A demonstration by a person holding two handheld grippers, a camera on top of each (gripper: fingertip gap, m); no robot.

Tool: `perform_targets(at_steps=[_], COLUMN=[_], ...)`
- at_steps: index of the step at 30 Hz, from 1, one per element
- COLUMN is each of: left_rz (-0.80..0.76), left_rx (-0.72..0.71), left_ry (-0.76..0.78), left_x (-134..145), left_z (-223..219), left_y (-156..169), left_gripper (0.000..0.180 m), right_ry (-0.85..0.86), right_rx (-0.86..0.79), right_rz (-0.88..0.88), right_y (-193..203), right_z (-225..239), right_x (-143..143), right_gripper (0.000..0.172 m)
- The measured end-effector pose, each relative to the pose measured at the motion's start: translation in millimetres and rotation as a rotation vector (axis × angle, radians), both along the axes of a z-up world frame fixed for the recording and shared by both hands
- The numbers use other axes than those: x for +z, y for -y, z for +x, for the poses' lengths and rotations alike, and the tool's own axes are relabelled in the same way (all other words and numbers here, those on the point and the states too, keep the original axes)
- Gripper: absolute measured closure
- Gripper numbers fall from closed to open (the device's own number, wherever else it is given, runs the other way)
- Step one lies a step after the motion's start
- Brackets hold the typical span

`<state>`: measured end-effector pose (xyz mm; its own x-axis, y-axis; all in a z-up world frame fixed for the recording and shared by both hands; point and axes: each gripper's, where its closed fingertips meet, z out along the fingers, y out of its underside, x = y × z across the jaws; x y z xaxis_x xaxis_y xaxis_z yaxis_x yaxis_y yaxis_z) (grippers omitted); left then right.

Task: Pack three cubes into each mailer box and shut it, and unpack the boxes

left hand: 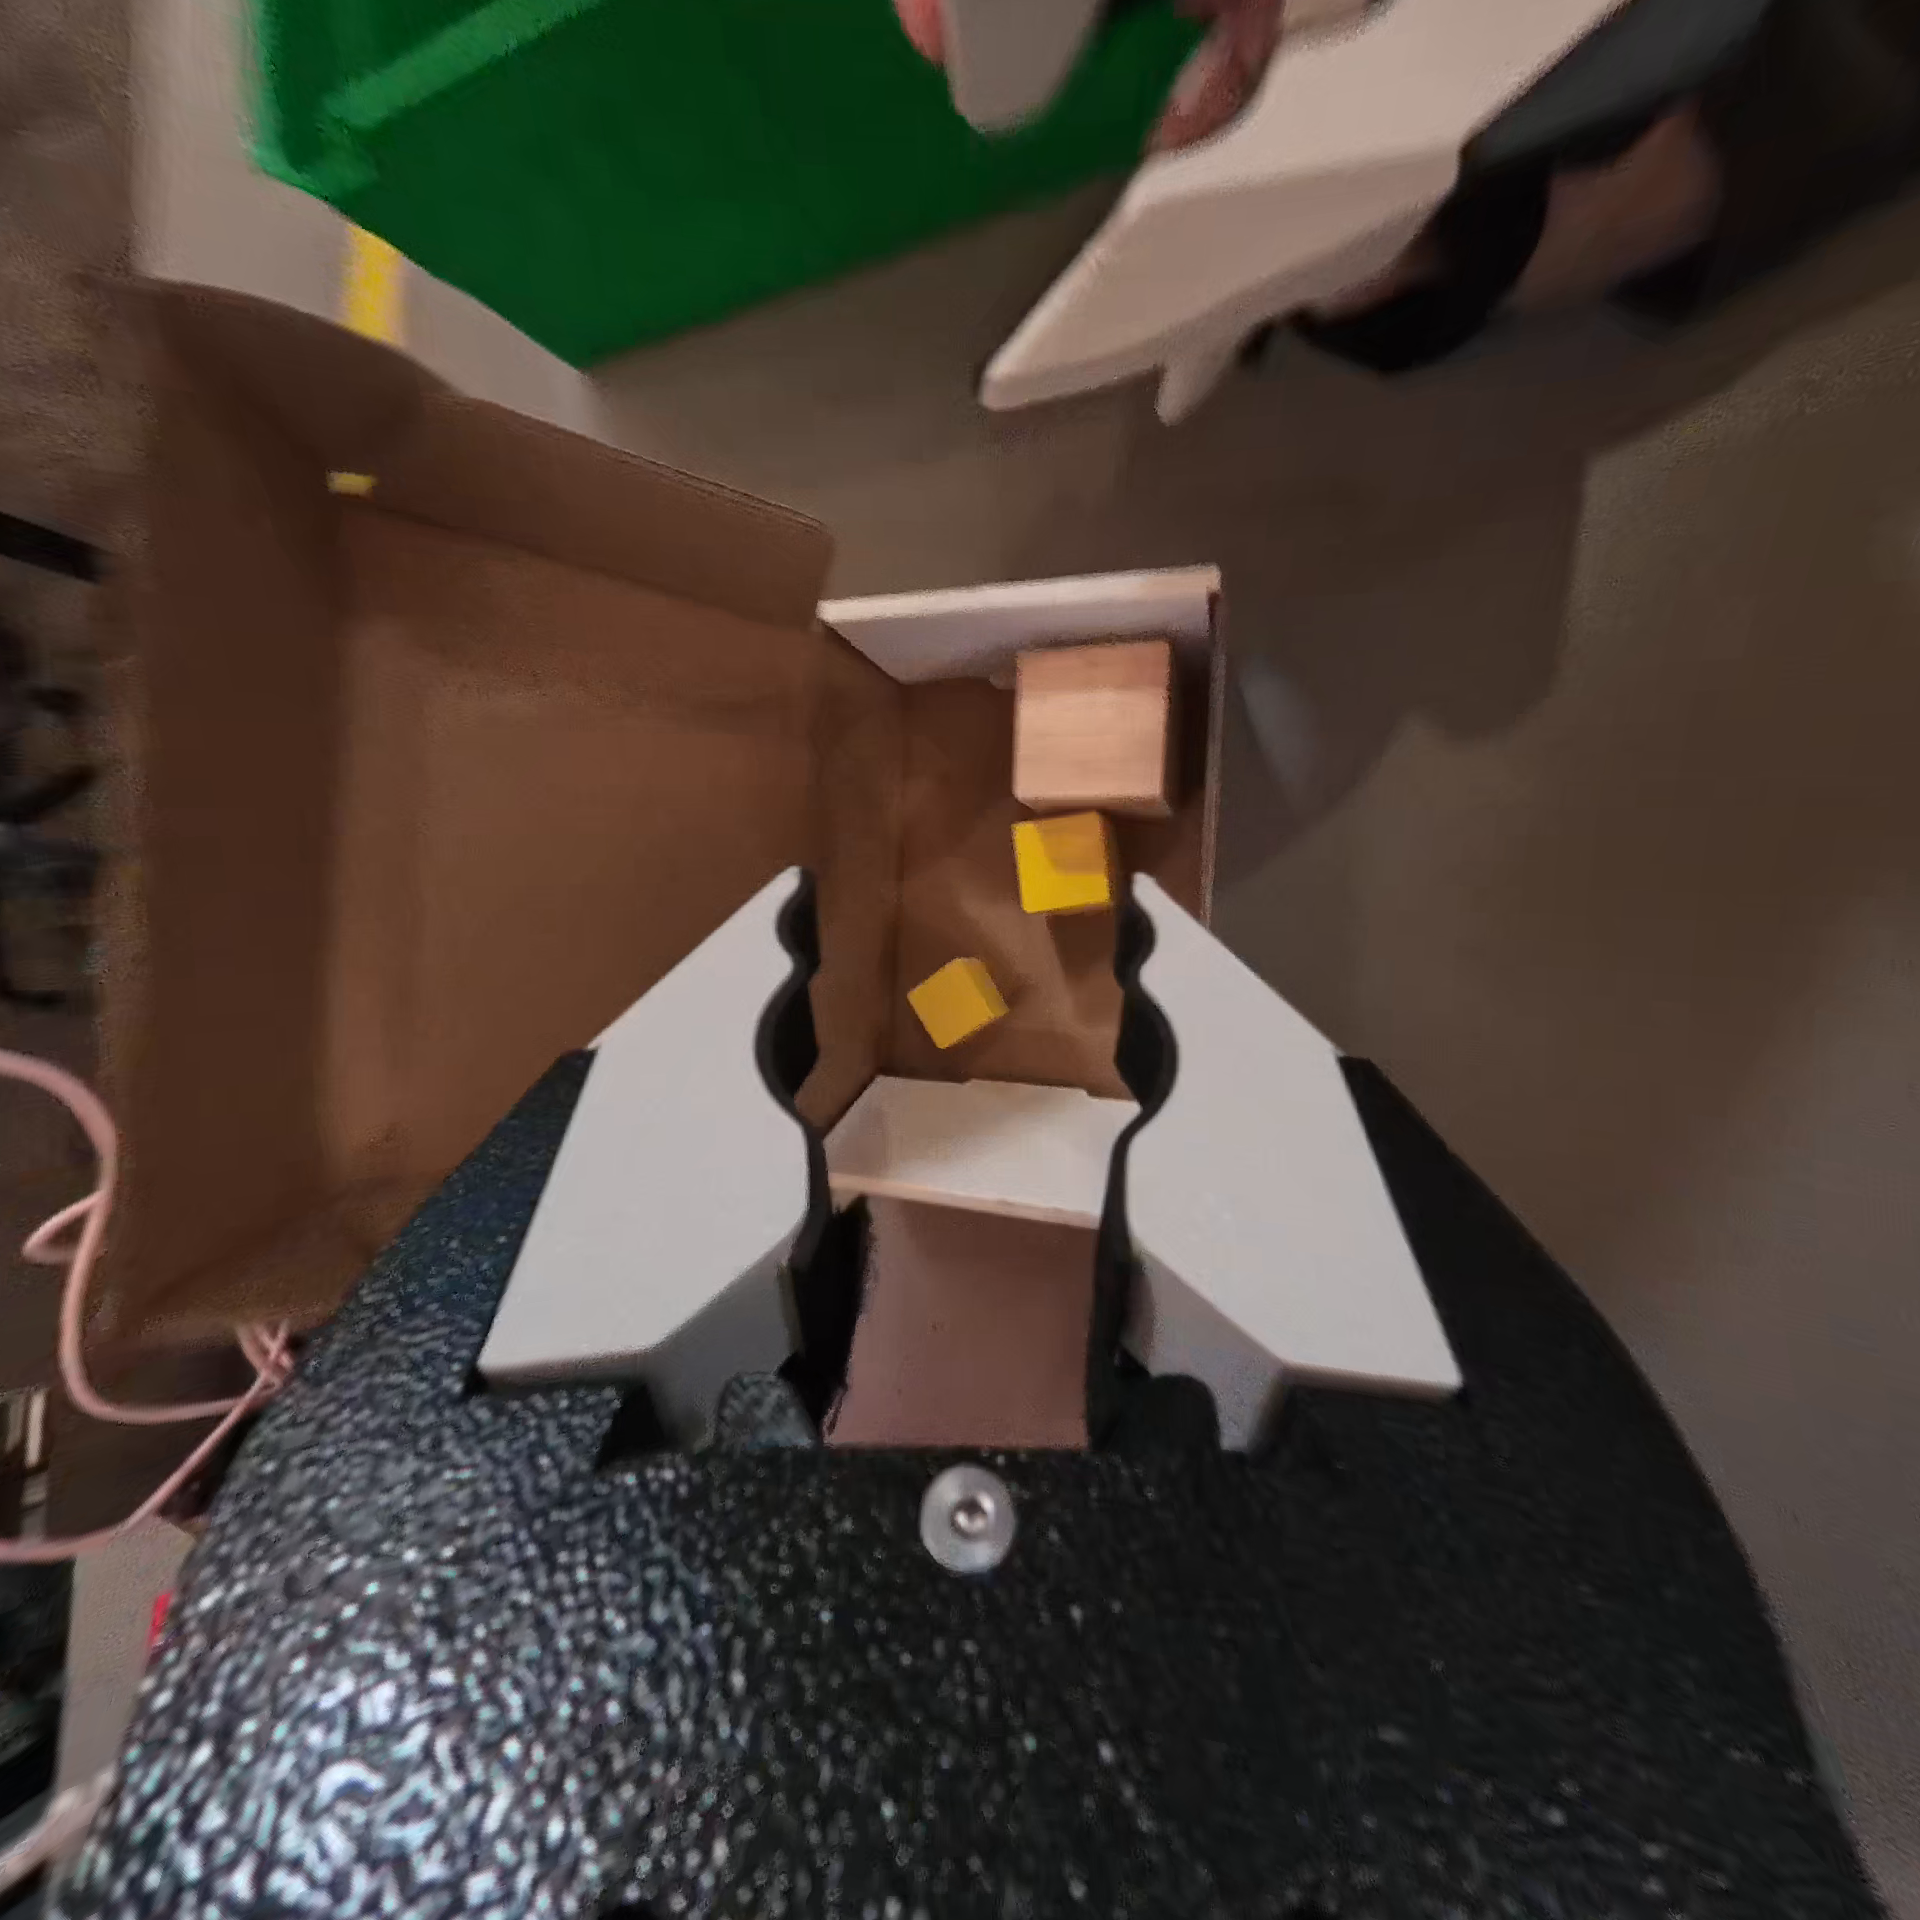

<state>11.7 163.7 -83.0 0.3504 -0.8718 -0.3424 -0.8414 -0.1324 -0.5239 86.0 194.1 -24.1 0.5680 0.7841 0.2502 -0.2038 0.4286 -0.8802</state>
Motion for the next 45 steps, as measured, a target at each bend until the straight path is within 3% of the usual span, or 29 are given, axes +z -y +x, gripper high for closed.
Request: perform_targets(at_steps=[1, 6, 7, 9, 11, 16, 20, 24, 28, 34, 37, 42, 45], left_rz=[0.062, 0.331, 0.354, 0.342, 0.341, 0.287, 0.244, 0.155, 0.237, 0.417, 0.440, 0.459, 0.529], left_rx=[0.036, 0.385, 0.477, 0.614, 0.676, 0.712, 0.716, 0.720, 0.755, 0.845, 0.867, 0.877, 0.873], left_ry=[0.074, 0.375, 0.394, 0.413, 0.446, 0.462, 0.272, 0.126, 0.177, 0.241, 0.369, 0.728, 0.746], left_x=[14, 68, 70, 66, 67, 67, 56, 30, 37, 44, 45, 49, 50], left_z=[-4, -58, -72, -91, -100, -105, -110, -108, -109, -110, -106, -99, -94], left_y=[-1, -21, -27, -35, -43, -67, -76, -76, -76, -56, -44, -31, -19], left_gripper=[0.132, 0.138, 0.137, 0.130, 0.126, 0.130, 0.141, 0.142, 0.171, 0.174, 0.174, 0.173, 0.173], right_ry=[0.004, 0.049, 0.055, 0.136, 0.240, 0.395, 0.497, 0.568, 0.571, 0.470, 0.384, 0.265, 0.220], right_rx=[-0.018, -0.135, -0.128, -0.082, -0.061, -0.074, -0.043, -0.069, -0.148, -0.209, -0.189, -0.173, -0.198], right_rz=[0.001, -0.069, -0.124, -0.243, -0.379, -0.561, -0.655, -0.714, -0.681, -0.614, -0.634, -0.642, -0.596], right_y=[-2, -19, -25, -35, -50, -80, -83, -82, -83, -61, -48, -33, -23], right_z=[1, 9, 8, -2, -13, -32, -45, -52, -49, -48, -47, -41, -38], right_x=[1, 17, 21, 20, 10, 3, 1, -9, -9, -3, -4, -3, -5], right_gripper=[0.113, 0.114, 0.114, 0.131, 0.131, 0.130, 0.142, 0.137, 0.162, 0.164, 0.162, 0.161, 0.162])
